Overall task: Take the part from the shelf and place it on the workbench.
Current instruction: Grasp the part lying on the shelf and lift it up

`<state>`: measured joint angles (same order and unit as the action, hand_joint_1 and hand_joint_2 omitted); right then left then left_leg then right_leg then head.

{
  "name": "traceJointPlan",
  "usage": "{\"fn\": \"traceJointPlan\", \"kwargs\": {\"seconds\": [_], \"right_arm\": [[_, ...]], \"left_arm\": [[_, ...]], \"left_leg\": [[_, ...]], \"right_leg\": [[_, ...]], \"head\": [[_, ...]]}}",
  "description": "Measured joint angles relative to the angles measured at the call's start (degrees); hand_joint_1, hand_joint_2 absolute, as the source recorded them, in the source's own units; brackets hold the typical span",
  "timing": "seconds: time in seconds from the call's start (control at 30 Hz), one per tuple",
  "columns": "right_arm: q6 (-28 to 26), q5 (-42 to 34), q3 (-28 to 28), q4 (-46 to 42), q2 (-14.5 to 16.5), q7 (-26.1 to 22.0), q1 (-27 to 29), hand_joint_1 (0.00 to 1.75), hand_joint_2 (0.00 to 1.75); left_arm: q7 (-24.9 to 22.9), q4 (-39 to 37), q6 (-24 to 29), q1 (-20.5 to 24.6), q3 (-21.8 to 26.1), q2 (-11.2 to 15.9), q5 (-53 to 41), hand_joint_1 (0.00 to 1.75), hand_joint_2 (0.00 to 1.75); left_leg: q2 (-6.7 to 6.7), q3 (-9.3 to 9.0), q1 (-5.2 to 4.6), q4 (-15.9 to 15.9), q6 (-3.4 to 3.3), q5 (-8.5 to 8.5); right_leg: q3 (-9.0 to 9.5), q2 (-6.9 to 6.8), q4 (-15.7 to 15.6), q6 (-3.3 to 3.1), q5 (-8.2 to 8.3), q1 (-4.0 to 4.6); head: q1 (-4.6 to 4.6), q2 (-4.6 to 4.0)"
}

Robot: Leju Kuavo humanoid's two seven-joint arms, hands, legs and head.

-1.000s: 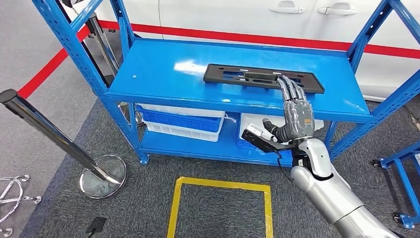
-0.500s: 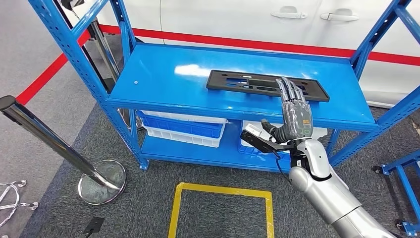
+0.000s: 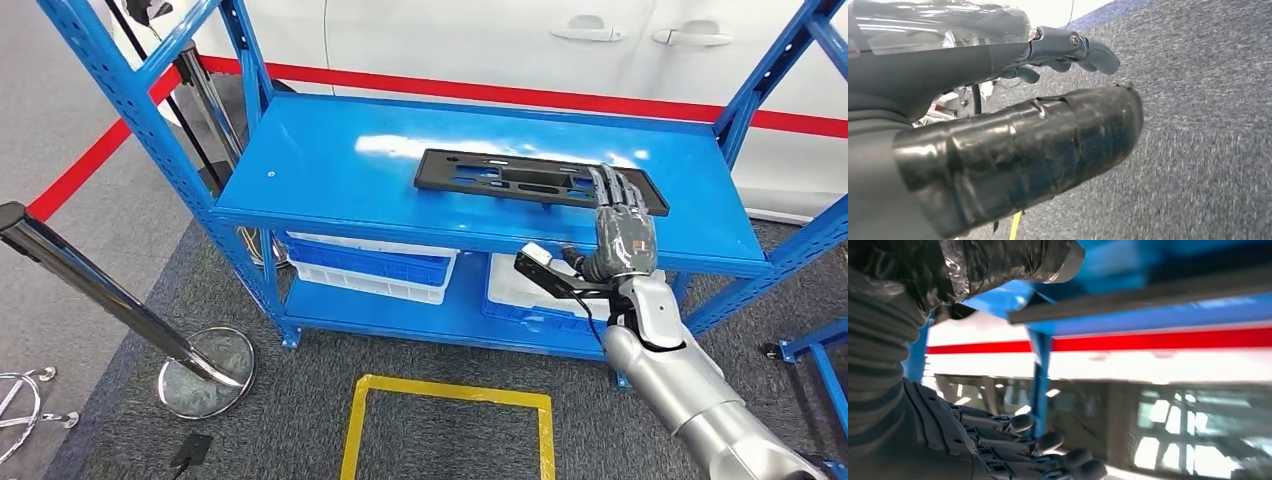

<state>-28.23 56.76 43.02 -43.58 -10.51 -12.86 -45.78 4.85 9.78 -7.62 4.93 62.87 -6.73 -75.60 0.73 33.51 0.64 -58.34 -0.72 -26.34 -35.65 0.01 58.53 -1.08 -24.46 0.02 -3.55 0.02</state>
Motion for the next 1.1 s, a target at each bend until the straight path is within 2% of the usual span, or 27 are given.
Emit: {"fn": "traceJointPlan", "kwargs": {"seconds": [0.03,0.07,0.1,0.17,0.2,0.23,0.27,0.3,0.33,0.37,0.4,0.5,0.57,0.6,0.67,0.7,0.73,0.77,0.83,0.87,0.9,0.97,1.03,1.1], "right_arm": [[0.0,-0.2,-0.1,1.3,0.0,0.0,-0.2,0.00,1.75],[0.0,-0.5,-0.3,2.7,0.1,0.0,-0.5,0.00,1.75],[-0.1,-0.8,-0.5,3.9,0.1,0.0,-0.7,0.00,1.75],[-0.1,-1.3,-0.9,6.4,0.1,-0.1,-1.0,0.00,1.75],[0.0,-1.5,-1.0,7.4,0.1,-0.1,-0.9,0.00,1.75],[0.0,-1.6,-1.2,8.3,0.1,-0.1,-0.9,0.00,1.75],[0.0,-1.8,-1.3,9.0,0.2,-0.1,-0.9,0.00,1.75],[0.0,-1.8,-1.5,9.6,0.2,-0.1,-0.9,0.00,1.75],[0.0,-1.8,-1.6,10.1,0.2,-0.1,-1.0,0.00,1.75],[0.0,-1.9,-1.7,10.6,0.2,-0.1,-1.0,0.00,1.75],[0.0,-1.9,-1.9,11.1,0.2,-0.1,-1.1,0.00,1.75],[0.0,-1.9,-2.2,12.0,0.3,-0.1,-1.2,0.00,1.75],[-0.1,-1.9,-2.4,12.4,0.4,-0.2,-1.4,0.00,1.75],[-0.1,-1.9,-2.6,12.6,0.4,-0.2,-1.5,0.00,1.75],[-0.1,-1.9,-2.7,13.2,0.4,-0.4,-1.5,0.00,1.75],[-0.1,-1.9,-2.8,13.5,0.4,-0.6,-1.4,0.00,1.75],[-0.1,-1.9,-2.8,13.7,0.4,-0.7,-1.2,0.00,1.75],[-0.1,-1.9,-2.9,13.9,0.4,-0.8,-1.1,0.00,1.75],[-0.2,-1.9,-3.0,14.1,0.5,-1.0,-1.2,0.00,1.75],[-0.3,-1.9,-3.1,14.1,0.5,-1.0,-1.3,0.00,1.75],[-0.4,-1.9,-3.2,14.2,0.6,-1.2,-1.4,0.00,1.75],[-0.5,-1.9,-3.3,14.3,0.8,-1.4,-1.5,0.00,1.75],[-0.6,-1.8,-3.3,14.4,1.1,-1.6,-1.4,0.00,1.75],[-0.6,-1.7,-3.3,14.4,1.4,-1.7,-1.5,0.00,1.75]], "left_arm": [[0.0,0.0,0.0,0.0,0.0,0.0,0.0,0.00,0.00],[0.0,0.0,0.0,0.0,0.0,0.1,0.0,0.00,0.00],[0.0,0.0,0.0,0.0,0.0,0.2,0.0,0.00,0.00],[0.0,0.0,0.0,0.0,0.0,0.4,0.0,0.00,0.00],[0.0,0.0,0.0,0.0,0.0,0.4,0.0,0.00,0.00],[0.0,0.0,0.0,-0.1,0.0,0.4,0.0,0.00,0.00],[0.0,0.0,0.0,-0.1,0.0,0.5,0.0,0.00,0.00],[0.1,0.0,0.0,-0.1,0.0,0.5,0.0,0.00,0.00],[0.1,0.0,0.0,-0.1,0.0,0.6,0.0,0.00,0.00],[0.2,0.0,0.0,0.0,-0.1,0.6,0.0,0.00,0.00],[0.3,0.0,0.0,0.0,-0.1,0.6,0.0,0.00,0.00],[0.3,0.0,0.1,0.1,-0.3,0.6,0.0,0.00,0.00],[0.3,0.0,0.1,0.1,-0.3,0.6,0.0,0.00,0.00],[0.4,0.0,0.1,0.2,-0.3,0.6,0.0,0.00,0.00],[0.4,0.0,0.2,0.3,-0.3,0.6,0.1,0.00,0.00],[0.5,0.0,0.2,0.2,-0.3,0.6,0.1,0.00,0.00],[0.5,0.0,0.2,0.2,-0.3,0.6,0.2,0.00,0.00],[0.5,0.0,0.2,0.2,-0.3,0.6,0.3,0.00,0.00],[0.5,0.0,0.2,0.1,-0.3,0.6,0.5,0.00,0.00],[0.5,0.0,0.2,0.2,-0.3,0.6,0.5,0.00,0.00],[0.5,0.0,0.2,0.2,-0.3,0.6,0.5,0.00,0.00],[0.4,0.0,0.2,0.2,-0.3,0.6,0.6,0.00,0.00],[0.4,0.0,0.2,0.2,-0.3,0.7,0.6,0.00,0.00],[0.4,0.0,0.2,0.3,-0.3,0.8,0.6,0.00,0.00]], "left_leg": [[-0.12,0.17,-0.04,-0.7,0.25,-0.54],[-0.24,1.02,-0.07,-2.7,0.48,-1.59],[-0.36,2.61,-0.01,-5.8,0.64,-2.98],[-0.41,7.01,0.04,-13.5,0.93,-5.53],[-0.41,8.58,0.05,-15.7,1.01,-5.58],[-0.41,9.18,0.05,-15.7,1.01,-4.50],[-0.42,8.56,0.05,-13.5,0.92,-2.35],[-0.43,7.07,0.04,-9.6,0.74,0.29],[-0.43,5.32,-0.07,-5.7,0.51,2.20],[-0.43,3.85,-0.17,-2.5,0.23,3.27],[-0.43,3.02,-0.29,-0.7,-0.01,3.51],[-0.46,2.48,-0.24,0.3,-0.75,2.96],[-0.49,1.83,0.06,0.9,-1.37,2.90],[-0.50,1.50,0.14,1.1,-1.67,2.80],[-0.42,1.11,0.12,1.1,-2.05,2.38],[-0.35,0.91,0.11,1.0,-2.10,2.12],[-0.27,0.66,0.12,0.9,-2.06,1.81],[-0.20,0.37,0.12,0.7,-1.96,1.43],[-0.13,-0.22,0.09,0.3,-1.64,0.53],[-0.12,-0.35,0.01,0.0,-1.41,0.14],[-0.12,-0.34,-0.04,-0.1,-1.13,-0.11],[-0.18,-0.23,-0.09,-0.1,-0.53,-0.32],[-0.31,-0.18,-0.03,-0.4,0.12,-0.86],[-0.41,1.36,0.04,-4.0,0.69,-2.73]], "right_leg": [[0.46,-0.02,-0.4,-0.18,0.00,-0.20],[0.95,-0.05,-0.8,-0.39,-0.02,-0.41],[1.38,-0.10,-1.1,-0.59,-0.13,-0.47],[1.89,-0.09,-1.1,-0.89,-0.53,-0.40],[2.13,-0.08,-1.1,-0.91,-0.78,-0.37],[2.42,-0.05,-1.0,-0.89,-1.06,-0.35],[2.81,-0.02,-0.9,-0.81,-1.40,-0.34],[3.25,0.00,-0.8,-0.69,-1.79,-0.34],[3.61,0.03,-0.7,-0.49,-2.20,-0.23],[3.79,0.10,-0.6,-0.25,-2.53,-0.13],[3.82,0.14,-0.5,-0.01,-2.75,-0.05],[3.72,0.19,-0.6,0.75,-3.14,-0.04],[2.78,0.16,1.6,1.28,-4.46,-0.13],[1.33,0.14,4.4,1.51,-5.71,-0.27],[-3.14,0.14,12.1,1.88,-8.24,-0.48],[-5.14,0.13,14.9,2.02,-8.52,-0.62],[-6.26,0.11,15.7,2.10,-7.70,-0.75],[-6.23,0.08,14.1,2.10,-5.71,-0.86],[-3.81,0.03,7.1,1.86,-0.86,-0.90],[-2.49,0.02,4.0,1.68,0.55,-0.76],[-1.65,-0.01,2.0,1.47,0.97,-0.60],[-1.19,0.01,0.9,1.09,0.37,-0.26],[-0.75,0.06,0.4,0.57,0.18,-0.45],[0.13,-0.01,-0.2,-0.11,-0.03,-0.73]], "head": [[0.00,0.00],[-0.04,0.00],[-0.06,0.00],[-0.09,0.00],[-0.10,0.00],[-0.10,0.00],[-0.10,0.00],[-0.09,0.00],[-0.05,0.00],[-0.05,0.00],[-0.03,0.00],[-0.04,0.00],[0.07,0.00],[0.13,0.00],[0.22,0.00],[0.23,0.00],[0.24,0.00],[0.24,0.00],[0.24,0.00],[0.23,0.00],[0.20,0.00],[0.16,0.00],[0.14,0.00],[0.06,0.00]]}}
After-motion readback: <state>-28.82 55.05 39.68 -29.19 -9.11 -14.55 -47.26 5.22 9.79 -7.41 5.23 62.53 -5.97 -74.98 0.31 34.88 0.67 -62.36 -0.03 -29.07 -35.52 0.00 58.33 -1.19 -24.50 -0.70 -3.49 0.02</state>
